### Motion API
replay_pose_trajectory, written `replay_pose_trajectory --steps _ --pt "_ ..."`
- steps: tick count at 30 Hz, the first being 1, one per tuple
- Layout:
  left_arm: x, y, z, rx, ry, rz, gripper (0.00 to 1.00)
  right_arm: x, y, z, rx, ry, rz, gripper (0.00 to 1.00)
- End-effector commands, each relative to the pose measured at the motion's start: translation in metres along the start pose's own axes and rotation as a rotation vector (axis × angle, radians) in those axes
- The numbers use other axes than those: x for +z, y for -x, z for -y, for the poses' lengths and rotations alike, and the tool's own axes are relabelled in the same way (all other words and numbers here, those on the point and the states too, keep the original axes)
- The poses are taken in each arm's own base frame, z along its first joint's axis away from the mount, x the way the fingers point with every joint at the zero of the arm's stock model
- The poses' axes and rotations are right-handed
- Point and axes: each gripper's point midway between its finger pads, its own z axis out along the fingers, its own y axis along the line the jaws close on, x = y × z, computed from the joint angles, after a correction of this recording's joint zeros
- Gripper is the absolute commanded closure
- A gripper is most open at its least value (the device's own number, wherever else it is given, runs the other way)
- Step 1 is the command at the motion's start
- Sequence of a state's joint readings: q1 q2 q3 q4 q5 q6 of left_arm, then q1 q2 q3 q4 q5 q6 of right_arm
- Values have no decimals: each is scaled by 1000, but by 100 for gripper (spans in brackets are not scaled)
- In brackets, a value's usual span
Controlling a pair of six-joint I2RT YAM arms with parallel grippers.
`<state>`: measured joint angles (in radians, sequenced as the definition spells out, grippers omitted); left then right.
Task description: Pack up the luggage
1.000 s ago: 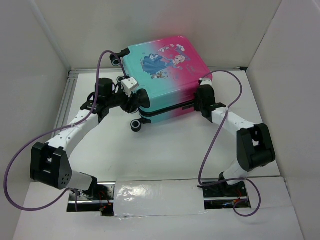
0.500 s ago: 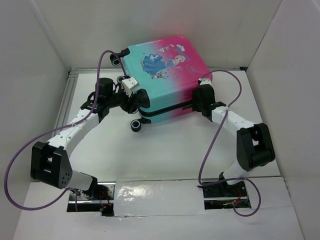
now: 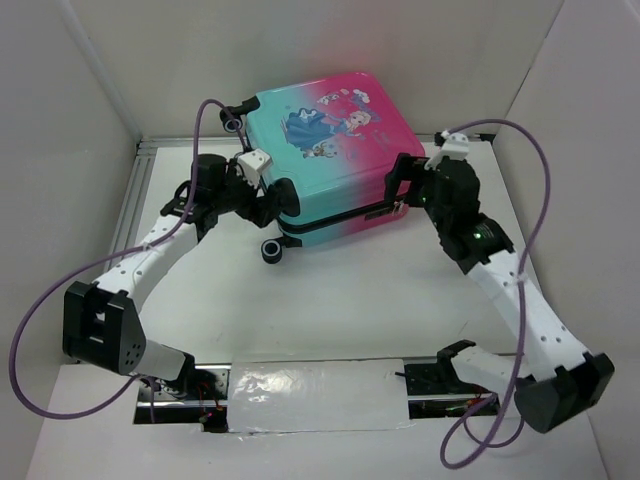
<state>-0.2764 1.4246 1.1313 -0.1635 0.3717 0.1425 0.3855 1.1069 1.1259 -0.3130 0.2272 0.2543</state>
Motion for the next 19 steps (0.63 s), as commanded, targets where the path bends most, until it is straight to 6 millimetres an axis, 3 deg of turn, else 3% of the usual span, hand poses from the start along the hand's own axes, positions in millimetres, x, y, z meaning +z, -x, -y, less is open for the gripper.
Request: replay_pose_trajectory --steps 1,3,6,7,10,11,15,19 --pt "-25 46 -13 -46 108 100 0 -26 20 14 41 -69 47 0" --pt "-42 65 -17 -93 160 129 0 -34 21 28 54 -134 73 0" --pt "-69 69 -30 -127 292 143 0 -49 18 39 70 -158 95 0" --pt "-92 77 -28 -116 332 191 0 -51 9 41 79 -160 86 0" --pt "-123 87 -32 -103 424 320 0 -66 12 41 111 -131 135 0" --pt "-144 99 -25 -86 432 397 0 -73 9 43 124 -126 146 0" --pt "-160 113 -2 -42 343 483 0 -87 3 44 140 -96 165 0" --pt "-166 118 1 -82 333 487 0 -94 0 48 140 -105 167 0"
